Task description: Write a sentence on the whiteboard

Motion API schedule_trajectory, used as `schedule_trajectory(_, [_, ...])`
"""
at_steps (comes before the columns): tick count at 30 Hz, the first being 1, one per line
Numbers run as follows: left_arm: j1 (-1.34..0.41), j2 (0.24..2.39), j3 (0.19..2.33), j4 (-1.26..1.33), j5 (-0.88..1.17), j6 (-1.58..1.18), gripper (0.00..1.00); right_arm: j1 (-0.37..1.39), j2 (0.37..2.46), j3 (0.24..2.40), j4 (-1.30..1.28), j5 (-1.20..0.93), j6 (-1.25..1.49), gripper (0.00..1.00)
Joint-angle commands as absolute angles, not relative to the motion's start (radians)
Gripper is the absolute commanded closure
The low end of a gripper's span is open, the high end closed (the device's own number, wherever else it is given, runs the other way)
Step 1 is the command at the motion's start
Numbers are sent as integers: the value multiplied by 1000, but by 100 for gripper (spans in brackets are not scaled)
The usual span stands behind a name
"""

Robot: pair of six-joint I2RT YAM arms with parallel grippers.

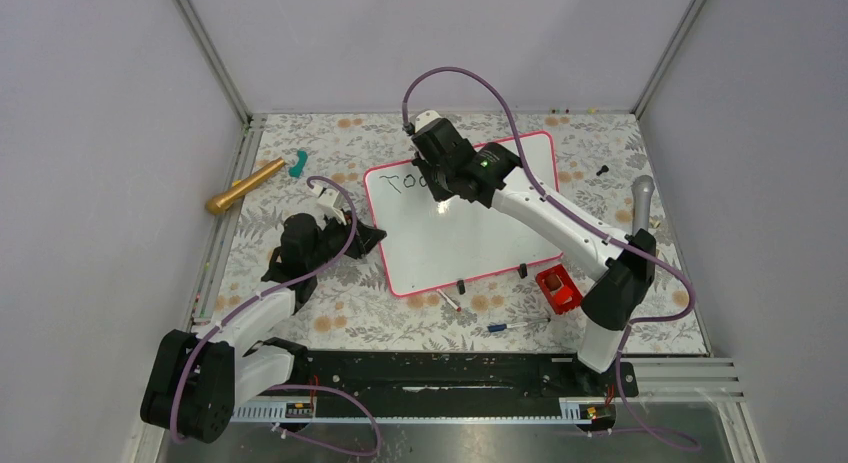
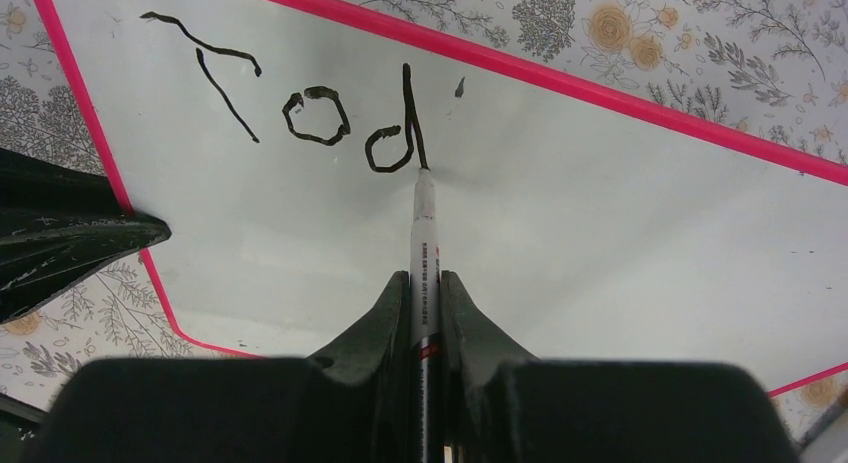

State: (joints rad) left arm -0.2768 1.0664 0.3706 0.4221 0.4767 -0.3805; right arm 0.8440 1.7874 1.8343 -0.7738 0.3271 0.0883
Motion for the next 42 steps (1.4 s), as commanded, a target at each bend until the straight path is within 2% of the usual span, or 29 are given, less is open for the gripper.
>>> schedule_trajectory(1, [-291, 1049, 382, 455, 483, -330, 100, 836, 1742, 1832, -752, 325, 104, 100])
schedule_trajectory(11, [-291, 1049, 382, 454, 479, -328, 100, 827, 1674, 1791, -705, 305, 111, 100])
schedule_trajectory(42, [-291, 1052, 382, 456, 479, -327, 100, 796, 1763, 1849, -718, 369, 93, 100])
